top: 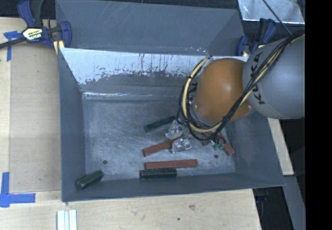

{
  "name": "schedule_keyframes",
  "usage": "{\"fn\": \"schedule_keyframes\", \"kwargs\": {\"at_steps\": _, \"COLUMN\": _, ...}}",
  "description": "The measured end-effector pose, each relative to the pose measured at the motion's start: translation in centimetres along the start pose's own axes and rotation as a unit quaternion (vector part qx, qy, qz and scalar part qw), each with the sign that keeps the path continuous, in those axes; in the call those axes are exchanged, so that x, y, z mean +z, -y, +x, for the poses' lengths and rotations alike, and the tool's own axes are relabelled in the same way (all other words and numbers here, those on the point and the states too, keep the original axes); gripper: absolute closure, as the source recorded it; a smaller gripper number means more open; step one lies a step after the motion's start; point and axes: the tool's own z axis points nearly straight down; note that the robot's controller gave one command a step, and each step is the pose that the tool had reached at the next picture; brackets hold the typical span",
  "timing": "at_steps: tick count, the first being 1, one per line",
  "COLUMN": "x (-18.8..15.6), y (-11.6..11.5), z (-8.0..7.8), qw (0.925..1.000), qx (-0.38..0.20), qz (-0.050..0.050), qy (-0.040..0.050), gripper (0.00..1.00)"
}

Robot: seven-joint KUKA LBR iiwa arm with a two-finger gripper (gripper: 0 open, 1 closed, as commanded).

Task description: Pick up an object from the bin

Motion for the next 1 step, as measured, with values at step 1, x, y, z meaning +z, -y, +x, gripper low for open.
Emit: {"fn": "schedule_keyframes", "kwargs": {"at_steps": 1, "x": -10.98, "y": -0.48, "z": -0.25, "qw": 0.9991, "qx": -0.042, "qz": 0.000, "qy": -0.0007, "gripper": 1.00}}
